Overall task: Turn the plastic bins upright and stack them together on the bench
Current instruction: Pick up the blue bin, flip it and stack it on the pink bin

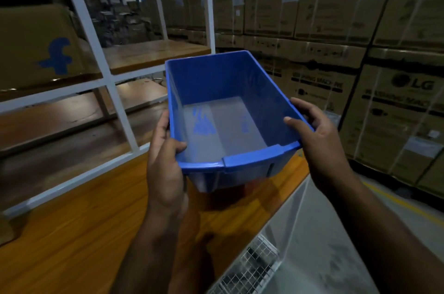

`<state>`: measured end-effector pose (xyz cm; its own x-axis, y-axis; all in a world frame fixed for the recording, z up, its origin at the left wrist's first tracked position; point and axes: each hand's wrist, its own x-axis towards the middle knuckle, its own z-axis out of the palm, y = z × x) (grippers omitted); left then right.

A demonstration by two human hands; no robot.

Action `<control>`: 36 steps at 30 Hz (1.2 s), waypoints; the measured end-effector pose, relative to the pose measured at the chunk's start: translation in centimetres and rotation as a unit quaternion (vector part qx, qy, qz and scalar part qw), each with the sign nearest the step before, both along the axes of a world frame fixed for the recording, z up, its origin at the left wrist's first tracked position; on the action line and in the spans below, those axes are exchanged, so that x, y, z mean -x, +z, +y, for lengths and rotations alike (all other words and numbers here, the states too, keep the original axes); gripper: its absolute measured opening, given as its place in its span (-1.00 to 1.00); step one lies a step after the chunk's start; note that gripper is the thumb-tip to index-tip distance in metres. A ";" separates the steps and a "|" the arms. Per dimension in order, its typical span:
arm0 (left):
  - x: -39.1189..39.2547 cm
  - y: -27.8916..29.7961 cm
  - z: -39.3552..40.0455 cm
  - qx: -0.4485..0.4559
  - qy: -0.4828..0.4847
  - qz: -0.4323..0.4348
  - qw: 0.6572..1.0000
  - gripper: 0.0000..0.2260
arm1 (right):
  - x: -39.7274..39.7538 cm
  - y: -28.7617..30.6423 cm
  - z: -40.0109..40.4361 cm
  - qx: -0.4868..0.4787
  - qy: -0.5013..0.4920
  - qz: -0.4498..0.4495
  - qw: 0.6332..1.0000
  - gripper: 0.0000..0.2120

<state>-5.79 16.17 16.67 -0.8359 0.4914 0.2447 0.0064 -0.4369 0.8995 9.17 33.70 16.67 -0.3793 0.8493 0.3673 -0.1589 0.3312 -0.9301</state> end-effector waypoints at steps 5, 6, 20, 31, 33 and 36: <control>-0.3 0.4 6.0 0.007 0.037 -0.013 0.999 -0.46 | 2.6 -0.4 7.5 0.020 0.016 0.011 1.000 -0.67; -0.4 0.3 7.0 0.008 0.046 -0.015 0.999 -0.46 | 3.1 -0.5 8.8 0.022 0.020 0.015 0.999 -0.67; -3.6 -0.7 19.5 -0.007 0.198 -0.054 0.979 -0.47 | 6.2 -2.3 23.1 0.049 0.164 -0.020 0.985 -0.67; -4.3 -4.7 20.9 0.105 0.265 -0.063 0.957 -0.50 | 5.9 -5.9 25.3 0.055 0.267 -0.078 0.959 -0.65; -4.1 -5.3 20.7 0.162 0.269 -0.035 0.949 -0.49 | 5.9 -6.8 25.1 0.007 0.260 -0.136 0.956 -0.60; -4.7 -6.4 20.7 0.280 0.272 0.022 0.920 -0.44 | 5.7 -7.9 24.8 -0.162 0.211 -0.223 0.938 -0.52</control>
<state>-1.12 36.85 10.30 -0.9907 0.0631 0.1203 0.1296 0.1737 0.9762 3.45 58.47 8.79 -0.8339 0.4598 0.3054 0.0415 0.6039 -0.7959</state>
